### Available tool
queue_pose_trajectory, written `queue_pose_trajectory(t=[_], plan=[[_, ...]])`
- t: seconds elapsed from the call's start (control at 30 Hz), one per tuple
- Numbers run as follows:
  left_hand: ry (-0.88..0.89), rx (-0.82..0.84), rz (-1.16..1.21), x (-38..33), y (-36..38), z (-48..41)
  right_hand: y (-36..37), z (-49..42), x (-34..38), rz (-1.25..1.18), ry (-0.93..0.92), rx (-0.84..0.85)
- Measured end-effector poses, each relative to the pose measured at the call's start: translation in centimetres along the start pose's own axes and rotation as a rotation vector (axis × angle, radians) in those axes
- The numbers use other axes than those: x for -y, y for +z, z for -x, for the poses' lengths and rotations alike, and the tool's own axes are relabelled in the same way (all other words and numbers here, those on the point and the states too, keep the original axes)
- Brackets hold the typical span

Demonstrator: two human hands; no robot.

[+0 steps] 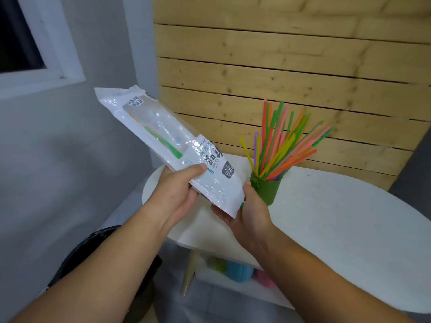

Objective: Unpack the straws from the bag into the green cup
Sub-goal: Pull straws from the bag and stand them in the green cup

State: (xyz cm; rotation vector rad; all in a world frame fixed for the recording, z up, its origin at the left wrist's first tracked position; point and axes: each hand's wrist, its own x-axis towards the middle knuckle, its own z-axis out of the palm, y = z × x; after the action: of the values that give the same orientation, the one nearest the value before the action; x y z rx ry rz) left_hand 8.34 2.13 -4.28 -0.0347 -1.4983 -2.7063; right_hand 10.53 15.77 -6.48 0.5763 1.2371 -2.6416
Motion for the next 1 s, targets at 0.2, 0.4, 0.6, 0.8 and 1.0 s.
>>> queue_pose_trajectory(t=[0.2, 0.4, 0.6, 0.8, 1.0], plan=[[0.038, -0.006, 0.059, -1.1, -0.5, -0.3, 0.3, -0.1, -0.2, 0.348, -0.040, -0.047], [-0.002, -0.015, 0.075, -0.9, -1.0, -0.6, -0.3, 0.1, 1.4, 0.324, -0.062, -0.029], [-0.096, -0.006, -0.003, -0.7, -1.2, -0.5, -1.5, 0.2, 3.6, 0.253, -0.118, 0.030], [-0.141, -0.073, 0.016, -0.2, -1.2, -0.8, -3.0, 0.3, 5.2, 0.144, -0.105, 0.106], [-0.181, -0.158, 0.115, 0.7, -1.1, -1.1, -5.0, 0.6, 6.4, 0.256, -0.209, 0.017]])
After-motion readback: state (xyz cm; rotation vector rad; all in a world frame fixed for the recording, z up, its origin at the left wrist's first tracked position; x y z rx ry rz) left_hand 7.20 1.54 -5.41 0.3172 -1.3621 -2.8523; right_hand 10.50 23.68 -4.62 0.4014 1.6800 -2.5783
